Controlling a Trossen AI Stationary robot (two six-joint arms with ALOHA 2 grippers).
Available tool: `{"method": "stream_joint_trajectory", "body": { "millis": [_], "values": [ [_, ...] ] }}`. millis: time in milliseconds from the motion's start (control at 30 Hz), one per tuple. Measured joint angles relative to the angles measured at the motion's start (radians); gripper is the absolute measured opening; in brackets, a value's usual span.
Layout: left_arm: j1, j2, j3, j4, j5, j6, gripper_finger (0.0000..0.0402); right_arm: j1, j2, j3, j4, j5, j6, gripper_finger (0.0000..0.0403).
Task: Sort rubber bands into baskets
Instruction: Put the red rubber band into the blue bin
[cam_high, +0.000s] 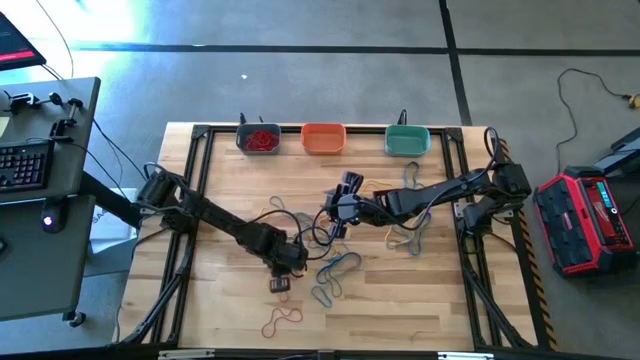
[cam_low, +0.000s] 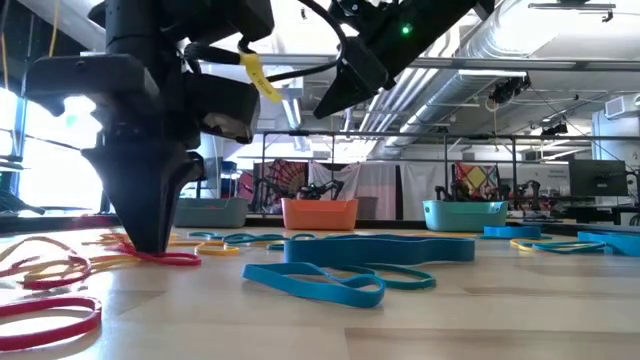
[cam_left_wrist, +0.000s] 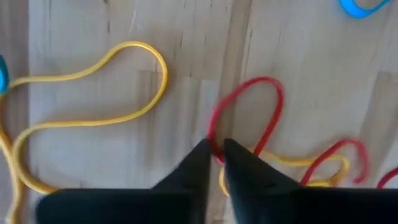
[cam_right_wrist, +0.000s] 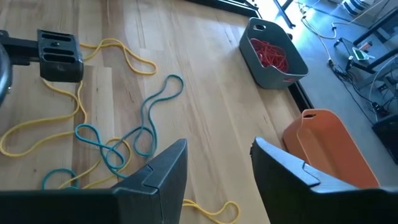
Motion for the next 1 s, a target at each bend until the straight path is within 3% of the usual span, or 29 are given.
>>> {"method": "stream_joint_trajectory", "body": {
  "millis": [67, 467, 767, 1000],
  "values": [
    [-0.001, 0.0, 0.0, -0.003, -0.008, 0.023, 0.0009, 0.0, 0.0, 0.0, 0.0, 0.007, 0.0, 0.0168],
    [-0.003, -0.187, 0.0, -0.146, -0.142, 0.041, 0.0, 0.0, 0.0, 0.0, -0.008, 0.022, 0.006, 0.0168],
    [0.014, -0.446, 0.001, -0.297, -0.391, -0.043, 0.0, 0.0, 0.0, 0.0, -0.022, 0.023, 0.058, 0.0168],
    [0.133, -0.616, 0.001, -0.404, -0.542, -0.025, 0.0, 0.0, 0.0, 0.0, -0.026, 0.023, 0.064, 0.0168]
  ]
}}
